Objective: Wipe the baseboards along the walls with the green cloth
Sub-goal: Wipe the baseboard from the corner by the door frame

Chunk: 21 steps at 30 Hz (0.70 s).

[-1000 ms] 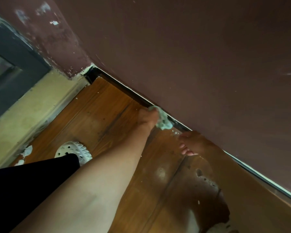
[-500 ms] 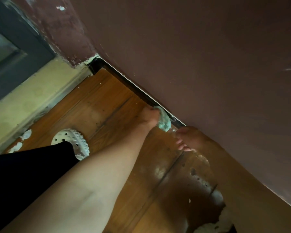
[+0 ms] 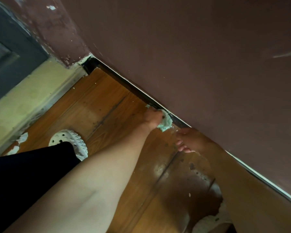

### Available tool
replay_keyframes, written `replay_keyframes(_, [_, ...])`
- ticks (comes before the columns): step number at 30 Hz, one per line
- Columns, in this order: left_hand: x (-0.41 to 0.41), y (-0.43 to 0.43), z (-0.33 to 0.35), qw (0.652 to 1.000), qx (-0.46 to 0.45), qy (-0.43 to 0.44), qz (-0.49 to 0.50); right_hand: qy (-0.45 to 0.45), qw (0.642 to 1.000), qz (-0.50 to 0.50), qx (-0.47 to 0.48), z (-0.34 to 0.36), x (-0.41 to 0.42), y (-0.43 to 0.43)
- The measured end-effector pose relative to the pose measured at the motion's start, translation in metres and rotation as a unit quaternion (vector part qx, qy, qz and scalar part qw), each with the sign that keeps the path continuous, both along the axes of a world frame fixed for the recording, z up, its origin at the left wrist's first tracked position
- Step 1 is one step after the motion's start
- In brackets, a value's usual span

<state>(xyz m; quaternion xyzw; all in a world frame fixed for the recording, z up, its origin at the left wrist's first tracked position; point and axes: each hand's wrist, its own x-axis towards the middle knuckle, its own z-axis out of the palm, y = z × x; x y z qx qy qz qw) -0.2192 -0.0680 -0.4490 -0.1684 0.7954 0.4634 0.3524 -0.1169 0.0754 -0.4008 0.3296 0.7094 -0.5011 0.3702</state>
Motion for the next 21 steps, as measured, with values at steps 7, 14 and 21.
replay_keyframes(7, [-0.014, -0.008, -0.019, 0.984, 0.059, 0.001, 0.166, -0.026, 0.999, -0.009, 0.025, -0.002, 0.021, 0.016])
replay_keyframes(14, [0.052, 0.038, 0.020, 0.967, 0.184, -0.137, 0.109, -0.014, 0.999, 0.018, 0.044, -0.010, 0.033, 0.015])
replay_keyframes(21, [0.026, 0.013, 0.022, 0.940, 0.110, 0.095, 0.310, -0.035, 0.999, 0.007, 0.017, -0.008, 0.050, 0.023])
